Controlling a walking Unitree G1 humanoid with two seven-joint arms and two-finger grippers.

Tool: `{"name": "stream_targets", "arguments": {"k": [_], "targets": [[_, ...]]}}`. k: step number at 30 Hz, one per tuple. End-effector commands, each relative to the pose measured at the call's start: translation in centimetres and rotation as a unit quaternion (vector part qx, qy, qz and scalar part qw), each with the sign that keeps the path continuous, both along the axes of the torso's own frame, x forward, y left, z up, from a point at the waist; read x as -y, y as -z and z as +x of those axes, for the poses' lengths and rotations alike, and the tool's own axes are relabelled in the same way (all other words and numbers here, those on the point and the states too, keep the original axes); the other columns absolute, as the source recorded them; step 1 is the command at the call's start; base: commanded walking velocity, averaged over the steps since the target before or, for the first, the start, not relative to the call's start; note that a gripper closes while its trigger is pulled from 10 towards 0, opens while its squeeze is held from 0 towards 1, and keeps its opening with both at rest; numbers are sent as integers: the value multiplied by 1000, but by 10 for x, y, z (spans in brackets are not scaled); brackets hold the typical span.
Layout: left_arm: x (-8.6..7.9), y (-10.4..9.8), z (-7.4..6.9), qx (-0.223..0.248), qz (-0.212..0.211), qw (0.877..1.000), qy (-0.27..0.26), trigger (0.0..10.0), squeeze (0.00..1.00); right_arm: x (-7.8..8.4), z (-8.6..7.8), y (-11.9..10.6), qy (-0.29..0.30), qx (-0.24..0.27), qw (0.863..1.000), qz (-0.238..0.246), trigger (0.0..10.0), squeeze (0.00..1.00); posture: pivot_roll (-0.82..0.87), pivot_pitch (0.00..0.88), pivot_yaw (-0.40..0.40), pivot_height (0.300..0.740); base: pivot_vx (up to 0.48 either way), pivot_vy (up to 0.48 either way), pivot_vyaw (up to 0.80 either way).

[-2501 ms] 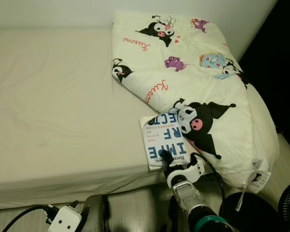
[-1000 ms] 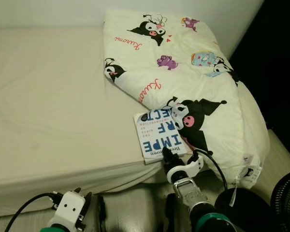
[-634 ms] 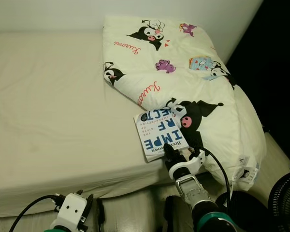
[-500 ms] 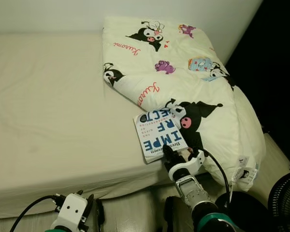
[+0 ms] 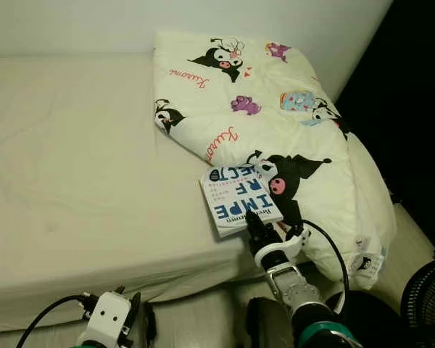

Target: Clean up the room

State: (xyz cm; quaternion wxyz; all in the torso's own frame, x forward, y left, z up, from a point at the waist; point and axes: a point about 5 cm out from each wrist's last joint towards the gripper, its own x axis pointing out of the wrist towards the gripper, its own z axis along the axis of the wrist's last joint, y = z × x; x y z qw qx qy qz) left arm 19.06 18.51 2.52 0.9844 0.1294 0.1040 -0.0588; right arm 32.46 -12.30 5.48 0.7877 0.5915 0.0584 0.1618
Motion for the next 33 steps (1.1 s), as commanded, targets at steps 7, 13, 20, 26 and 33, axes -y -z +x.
{"name": "stream_targets", "arguments": {"k": [7, 13, 20, 26, 33], "targets": [[-4, -14, 23, 41, -33, 998, -37, 10000, 0, -11, -18, -14, -110, 104, 987, -60, 0, 0, 90, 0, -2, 589, 0, 0, 0], [-5, -16, 31, 50, -55, 995, -63, 10000, 0, -13, -16, -13, -76, 122, 968, -205, 0, 0, 82, 0, 6, 589, 0, 0, 0], [0, -18, 34, 59, -60, 995, -60, 10000, 0, -21, -28, -13, -121, 121, 963, -208, 10000, 0, 83, 0, 5, 589, 0, 0, 0], [2, -17, 29, 57, -61, 995, -59, 10000, 0, -26, -38, -7, -149, 109, 959, -213, 10000, 0, 86, 0, -3, 589, 0, 0, 0], [2, -15, 23, 56, -65, 994, -67, 10000, 0, -25, -44, 9, -118, 73, 965, -223, 10000, 0, 90, 0, -13, 604, 0, 0, 0]]}}
